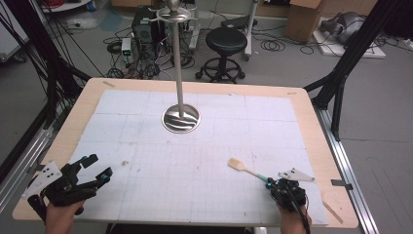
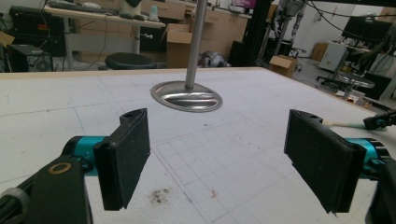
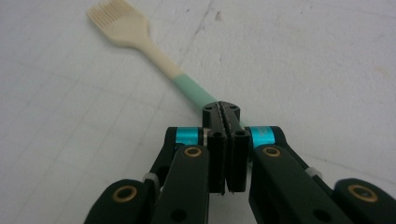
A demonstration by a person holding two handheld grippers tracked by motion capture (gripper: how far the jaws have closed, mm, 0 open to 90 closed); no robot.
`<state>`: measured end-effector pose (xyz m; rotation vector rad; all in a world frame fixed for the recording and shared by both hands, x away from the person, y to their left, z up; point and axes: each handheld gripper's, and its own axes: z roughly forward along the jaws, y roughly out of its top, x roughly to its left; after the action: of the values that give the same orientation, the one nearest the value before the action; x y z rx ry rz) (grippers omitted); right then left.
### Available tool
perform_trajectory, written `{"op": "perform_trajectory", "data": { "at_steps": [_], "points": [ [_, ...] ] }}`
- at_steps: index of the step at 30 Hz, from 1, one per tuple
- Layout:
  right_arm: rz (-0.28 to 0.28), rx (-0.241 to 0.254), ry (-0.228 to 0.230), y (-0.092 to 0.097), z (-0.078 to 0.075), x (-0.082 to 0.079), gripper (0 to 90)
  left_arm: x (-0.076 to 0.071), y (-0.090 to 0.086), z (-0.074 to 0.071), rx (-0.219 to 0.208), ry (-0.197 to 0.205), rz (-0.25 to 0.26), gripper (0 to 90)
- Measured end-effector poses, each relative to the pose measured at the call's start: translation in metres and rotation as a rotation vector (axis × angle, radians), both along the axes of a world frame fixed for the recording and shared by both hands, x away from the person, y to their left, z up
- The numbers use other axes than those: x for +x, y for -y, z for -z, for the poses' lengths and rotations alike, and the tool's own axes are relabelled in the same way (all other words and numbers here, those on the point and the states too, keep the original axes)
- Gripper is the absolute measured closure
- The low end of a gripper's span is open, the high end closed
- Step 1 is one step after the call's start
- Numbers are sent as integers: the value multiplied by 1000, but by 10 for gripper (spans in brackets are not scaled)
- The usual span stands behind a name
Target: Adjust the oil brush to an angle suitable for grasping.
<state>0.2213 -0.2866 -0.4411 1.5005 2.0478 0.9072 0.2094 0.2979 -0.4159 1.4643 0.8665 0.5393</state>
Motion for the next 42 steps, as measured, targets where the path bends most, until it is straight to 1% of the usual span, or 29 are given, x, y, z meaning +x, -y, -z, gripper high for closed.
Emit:
{"op": "perform_trajectory", "data": {
  "at_steps": [2,4,5,7,8,10,12,13,14,15,17,20,21,22,24,25,27,28,29,30,31,32,34,35,36,38,40,41,42],
  "points": [
    [-10,75,38,-3,-4,4,890,0,1,0,1,-2,2,231],
    [-35,77,61,-12,-6,12,890,1,2,0,9,-2,7,231],
    [-41,77,53,-18,-5,18,890,1,2,0,9,-2,7,231],
    [-57,61,50,-29,-3,30,890,0,1,1,10,-1,8,232],
    [-57,54,36,-37,-1,38,890,0,1,1,5,-3,5,232],
    [-57,31,35,-48,2,48,890,0,-1,1,-1,-3,1,232],
    [-47,36,25,-54,3,55,890,0,-2,1,-9,-3,-3,232],
    [-34,38,20,-56,4,59,891,-1,-3,1,-9,-3,-3,232],
    [-29,39,18,-57,5,61,891,-1,-3,1,-7,-2,-2,232],
    [-25,54,11,-56,5,61,891,-1,-2,1,-8,-1,0,233],
    [-38,61,11,-56,5,61,891,0,-1,1,-7,-2,6,232],
    [-89,66,0,-62,5,57,891,1,2,1,0,-4,14,233],
    [-89,66,0,-62,5,57,891,1,2,1,0,-4,14,233],
    [-113,73,-1,-66,5,55,892,0,3,1,4,-3,15,233],
    [-123,82,0,-69,6,55,892,0,3,1,6,-2,15,233],
    [-148,93,-4,-75,6,53,892,0,3,1,5,-2,15,233],
    [-168,99,-7,-82,7,52,892,1,1,1,2,-3,12,233],
    [-168,99,-7,-82,7,52,892,1,1,1,2,-3,12,233],
    [-181,104,-7,-85,7,52,892,1,1,1,-2,-4,10,233],
    [-210,113,-9,-95,8,51,892,1,1,1,-2,-4,10,233],
    [-210,113,-9,-95,8,51,892,0,1,1,-2,-4,10,233],
    [-250,129,-15,-105,8,50,891,1,1,1,-4,-3,10,233],
    [-284,126,-17,-114,8,49,891,0,1,1,-3,-4,12,233],
    [-298,125,-18,-116,7,49,891,0,1,1,-1,-4,11,233],
    [-305,125,-9,-116,6,48,891,0,1,1,-3,-5,11,233],
    [-289,137,6,-111,3,46,891,0,0,1,-1,-4,10,233],
    [-251,144,20,-96,0,44,891,0,0,1,-6,-5,8,233],
    [-251,144,20,-96,0,44,891,0,0,1,-6,-5,8,233],
    [-204,133,25,-78,-2,39,891,0,-1,1,-8,-5,8,233]
  ]
}}
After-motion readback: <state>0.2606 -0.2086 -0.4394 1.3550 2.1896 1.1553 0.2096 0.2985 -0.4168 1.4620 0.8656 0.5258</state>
